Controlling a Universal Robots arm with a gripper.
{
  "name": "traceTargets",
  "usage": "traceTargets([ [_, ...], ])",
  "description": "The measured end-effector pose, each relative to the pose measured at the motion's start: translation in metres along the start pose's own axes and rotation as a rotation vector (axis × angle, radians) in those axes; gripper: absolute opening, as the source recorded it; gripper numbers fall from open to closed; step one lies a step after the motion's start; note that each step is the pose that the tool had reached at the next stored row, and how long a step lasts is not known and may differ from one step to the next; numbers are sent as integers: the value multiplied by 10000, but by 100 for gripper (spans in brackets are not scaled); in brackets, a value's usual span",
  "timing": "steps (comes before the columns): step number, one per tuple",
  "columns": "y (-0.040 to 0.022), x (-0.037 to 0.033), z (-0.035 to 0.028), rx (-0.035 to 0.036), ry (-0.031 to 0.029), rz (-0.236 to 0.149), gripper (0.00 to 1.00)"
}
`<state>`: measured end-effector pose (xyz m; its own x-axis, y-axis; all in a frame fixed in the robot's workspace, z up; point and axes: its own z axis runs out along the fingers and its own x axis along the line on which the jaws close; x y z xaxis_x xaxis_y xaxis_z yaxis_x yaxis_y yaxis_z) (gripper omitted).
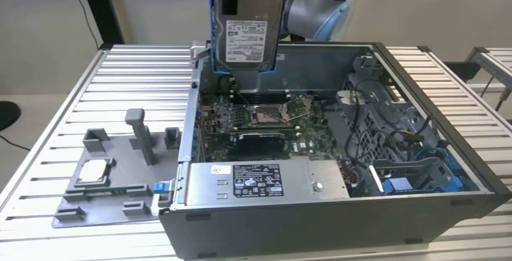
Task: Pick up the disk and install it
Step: 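Pick up the disk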
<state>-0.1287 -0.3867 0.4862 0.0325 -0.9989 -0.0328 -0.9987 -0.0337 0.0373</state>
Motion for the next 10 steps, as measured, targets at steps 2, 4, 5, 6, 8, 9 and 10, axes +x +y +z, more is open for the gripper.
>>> traceTargets([
  [2,-66,2,-3,-3,0,0,0],
  [4,-132,4,-5,-8,0,0,0],
  [5,-157,5,-6,-8,-1,1,0],
  [6,-184,6,-7,-9,-1,0,0],
  [8,-239,8,-9,-10,-1,-1,0],
  [9,-266,9,-10,-10,-1,-1,0],
  [10,-292,10,-11,-11,0,0,0],
])
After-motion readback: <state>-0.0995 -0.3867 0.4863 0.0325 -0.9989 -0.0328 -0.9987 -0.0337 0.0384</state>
